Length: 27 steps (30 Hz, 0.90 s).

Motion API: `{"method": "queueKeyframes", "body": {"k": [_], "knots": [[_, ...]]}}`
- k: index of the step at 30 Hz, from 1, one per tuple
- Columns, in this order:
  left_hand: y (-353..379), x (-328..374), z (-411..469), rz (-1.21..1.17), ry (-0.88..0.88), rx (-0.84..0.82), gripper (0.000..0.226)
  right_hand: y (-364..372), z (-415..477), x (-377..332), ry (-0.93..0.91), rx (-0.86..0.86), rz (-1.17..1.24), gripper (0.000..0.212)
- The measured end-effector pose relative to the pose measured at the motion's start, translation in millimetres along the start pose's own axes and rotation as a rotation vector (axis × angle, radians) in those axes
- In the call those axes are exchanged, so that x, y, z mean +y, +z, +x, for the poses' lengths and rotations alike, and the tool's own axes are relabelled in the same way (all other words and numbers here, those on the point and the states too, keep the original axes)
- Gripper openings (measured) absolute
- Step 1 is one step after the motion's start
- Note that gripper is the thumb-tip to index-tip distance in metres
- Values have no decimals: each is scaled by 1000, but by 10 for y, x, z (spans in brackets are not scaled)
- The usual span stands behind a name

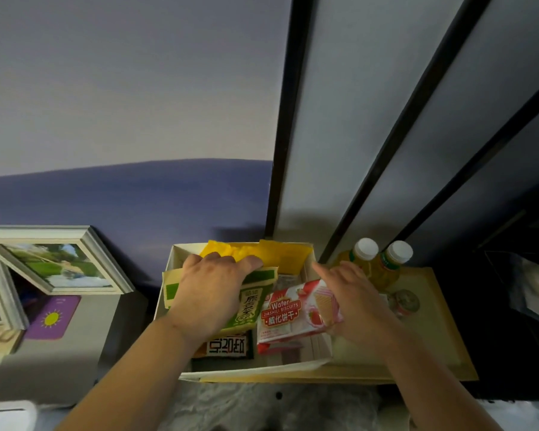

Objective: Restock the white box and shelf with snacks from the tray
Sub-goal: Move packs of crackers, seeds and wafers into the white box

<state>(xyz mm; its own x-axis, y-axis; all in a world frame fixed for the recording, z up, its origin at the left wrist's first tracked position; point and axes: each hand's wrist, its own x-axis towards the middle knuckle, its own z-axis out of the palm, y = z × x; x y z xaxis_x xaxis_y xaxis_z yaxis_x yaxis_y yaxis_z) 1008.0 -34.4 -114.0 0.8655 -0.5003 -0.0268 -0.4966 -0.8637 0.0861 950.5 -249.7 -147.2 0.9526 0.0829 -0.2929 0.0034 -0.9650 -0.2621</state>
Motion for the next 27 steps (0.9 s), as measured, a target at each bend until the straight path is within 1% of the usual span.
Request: {"method": "queueKeyframes", "body": {"k": [2, 5, 8, 12, 15, 19, 22, 25, 27], "knots": [[-119, -37, -4, 17, 12, 28, 53, 35, 17, -10, 4, -18, 4, 95], [-122, -126, 17, 58, 12, 13, 53, 85, 44, -63, -12, -22, 5, 96], [133, -218, 16, 34, -42, -58, 50, 148, 71, -144, -33, -35, -24, 94], [424, -219, 58, -6, -79, -36, 48, 233, 82, -150, -26, -64, -14, 95], [525, -248, 131, -40, -109, -38, 50, 230, 65, -83, -4, -55, -2, 93], [581, -323, 180, 6, -124, 54, 48, 290, 117, -69, 6, 26, 16, 90], [653, -399, 165, 38, -143, 168, 50, 403, 176, -98, 13, 44, 27, 90], [730, -422, 151, 49, -151, 251, 46, 497, 209, -73, 21, 50, 31, 91], [796, -407, 149, 29, -147, 294, 48, 526, 219, -62, 20, 69, 12, 88]]}}
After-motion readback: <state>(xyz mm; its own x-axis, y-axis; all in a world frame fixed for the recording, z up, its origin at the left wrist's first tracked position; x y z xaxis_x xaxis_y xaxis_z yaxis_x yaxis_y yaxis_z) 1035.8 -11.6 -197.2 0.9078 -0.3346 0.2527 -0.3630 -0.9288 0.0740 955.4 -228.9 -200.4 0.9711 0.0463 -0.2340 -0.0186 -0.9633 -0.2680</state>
